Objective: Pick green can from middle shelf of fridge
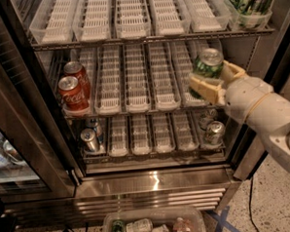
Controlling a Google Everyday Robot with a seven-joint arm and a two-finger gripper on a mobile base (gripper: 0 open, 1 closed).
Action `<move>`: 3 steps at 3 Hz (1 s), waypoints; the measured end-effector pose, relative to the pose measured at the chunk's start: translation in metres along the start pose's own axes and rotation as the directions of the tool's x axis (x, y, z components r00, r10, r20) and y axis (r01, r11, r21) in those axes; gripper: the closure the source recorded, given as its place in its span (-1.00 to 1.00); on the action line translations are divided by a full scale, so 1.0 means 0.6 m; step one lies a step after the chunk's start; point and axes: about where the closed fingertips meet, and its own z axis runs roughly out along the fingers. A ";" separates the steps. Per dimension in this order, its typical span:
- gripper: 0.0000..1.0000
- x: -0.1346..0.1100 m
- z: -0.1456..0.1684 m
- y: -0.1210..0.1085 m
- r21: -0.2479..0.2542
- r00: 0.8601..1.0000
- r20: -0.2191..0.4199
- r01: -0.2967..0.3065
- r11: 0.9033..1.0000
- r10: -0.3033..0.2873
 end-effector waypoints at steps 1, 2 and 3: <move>1.00 0.015 -0.003 0.132 -0.212 1.000 -0.029 -0.004 0.977 -0.002; 1.00 0.012 -0.017 0.221 -0.368 0.998 -0.059 -0.002 0.930 -0.021; 1.00 -0.008 -0.035 0.290 -0.510 0.997 -0.068 -0.010 0.860 -0.029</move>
Offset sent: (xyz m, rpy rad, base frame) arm -0.1147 0.1549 -0.0395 -0.1509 0.1463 0.5488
